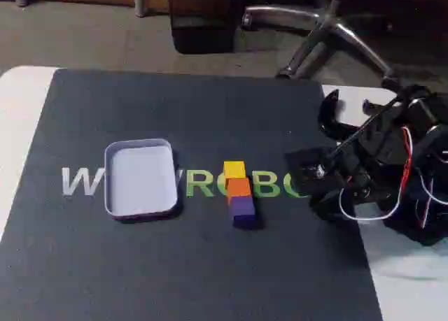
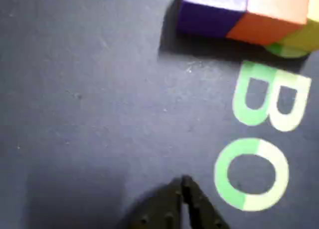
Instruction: Move blocks one by one until all three blocks are in the tray.
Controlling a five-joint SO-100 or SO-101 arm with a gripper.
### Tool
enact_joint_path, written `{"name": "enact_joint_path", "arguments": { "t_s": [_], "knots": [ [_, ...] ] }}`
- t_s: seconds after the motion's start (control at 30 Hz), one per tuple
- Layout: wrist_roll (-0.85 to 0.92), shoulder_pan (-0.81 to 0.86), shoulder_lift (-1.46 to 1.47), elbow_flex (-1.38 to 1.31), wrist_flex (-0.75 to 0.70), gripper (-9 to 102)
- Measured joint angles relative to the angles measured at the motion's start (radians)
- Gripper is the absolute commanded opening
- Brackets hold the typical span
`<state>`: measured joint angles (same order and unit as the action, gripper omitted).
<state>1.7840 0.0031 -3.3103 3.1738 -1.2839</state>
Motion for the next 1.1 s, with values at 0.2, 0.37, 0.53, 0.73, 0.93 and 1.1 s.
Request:
{"name": "enact_joint_path", "arguments": {
  "t_s": [0.2,0.37,0.53,0.73,0.93,1.1],
  "knots": [
    [0.06,0.003,0.0,-0.002,0.002,-8],
    [0.064,0.003,0.0,-0.002,0.003,-8],
    [0.064,0.003,0.0,-0.002,0.003,-8],
    [0.064,0.003,0.0,-0.002,0.003,-8],
    [0.064,0.009,0.0,-0.002,0.003,-8],
    [0.081,0.06,0.0,-0.002,0.012,-8]
  ]
}}
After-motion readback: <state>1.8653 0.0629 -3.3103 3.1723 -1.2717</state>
